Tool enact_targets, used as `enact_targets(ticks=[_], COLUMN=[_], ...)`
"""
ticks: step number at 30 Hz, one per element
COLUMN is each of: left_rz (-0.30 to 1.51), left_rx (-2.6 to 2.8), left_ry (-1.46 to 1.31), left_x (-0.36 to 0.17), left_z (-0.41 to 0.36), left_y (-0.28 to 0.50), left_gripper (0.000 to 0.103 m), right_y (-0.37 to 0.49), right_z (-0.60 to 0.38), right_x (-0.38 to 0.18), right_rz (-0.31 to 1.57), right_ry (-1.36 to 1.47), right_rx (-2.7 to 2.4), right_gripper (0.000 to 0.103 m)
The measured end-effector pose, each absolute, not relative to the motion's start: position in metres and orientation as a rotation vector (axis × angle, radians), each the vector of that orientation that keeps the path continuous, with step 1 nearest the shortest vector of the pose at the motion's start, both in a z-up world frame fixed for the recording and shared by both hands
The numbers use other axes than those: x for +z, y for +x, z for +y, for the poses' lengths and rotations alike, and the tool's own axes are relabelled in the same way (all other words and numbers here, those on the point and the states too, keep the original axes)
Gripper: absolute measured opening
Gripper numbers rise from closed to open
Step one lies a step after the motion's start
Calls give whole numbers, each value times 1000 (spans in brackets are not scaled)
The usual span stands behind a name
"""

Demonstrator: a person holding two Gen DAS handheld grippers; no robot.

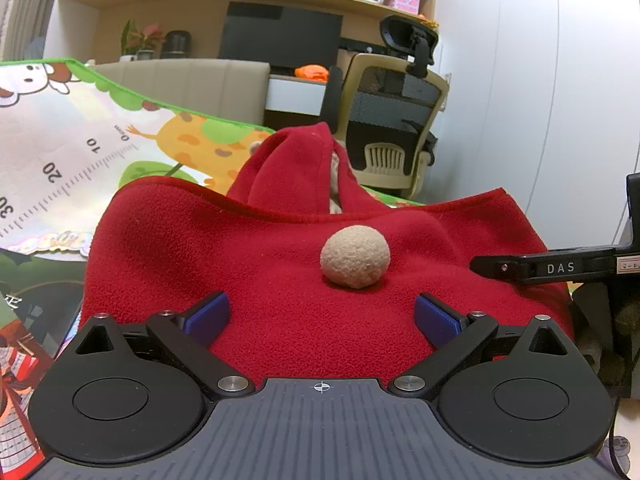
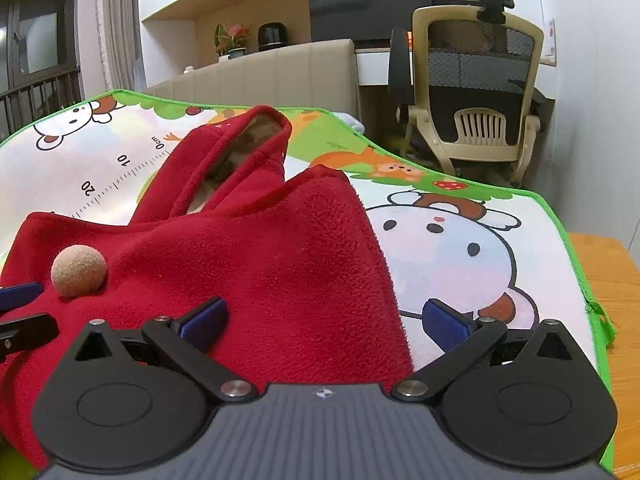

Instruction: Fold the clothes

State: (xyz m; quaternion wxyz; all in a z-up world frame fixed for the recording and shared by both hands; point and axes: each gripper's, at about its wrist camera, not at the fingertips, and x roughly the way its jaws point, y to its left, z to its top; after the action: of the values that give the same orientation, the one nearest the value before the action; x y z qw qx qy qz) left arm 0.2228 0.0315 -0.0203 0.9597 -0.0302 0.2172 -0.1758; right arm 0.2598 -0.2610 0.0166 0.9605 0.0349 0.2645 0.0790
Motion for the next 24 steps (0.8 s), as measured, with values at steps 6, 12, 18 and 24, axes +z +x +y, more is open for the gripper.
enact_targets(ticks=[6, 12, 18, 24], left_rz=[295, 308, 606, 538], left_rx=[-270, -145, -243, -218], left_ry=[-133, -211, -426, -339], left_x=[5, 32, -3, 3], left_z=[46, 104, 144, 136], left_y=[189, 188, 240, 241], left_gripper=[101, 101, 101, 31], right_y=[255, 229, 249, 260], right_z=[-268, -303, -325, -302], right_x=[16, 39, 40, 24], right_rz=[507, 342, 446, 551], right_ry=[112, 277, 332, 257], right_rx=[171, 209, 328, 436], right_gripper=[103, 103, 99, 26])
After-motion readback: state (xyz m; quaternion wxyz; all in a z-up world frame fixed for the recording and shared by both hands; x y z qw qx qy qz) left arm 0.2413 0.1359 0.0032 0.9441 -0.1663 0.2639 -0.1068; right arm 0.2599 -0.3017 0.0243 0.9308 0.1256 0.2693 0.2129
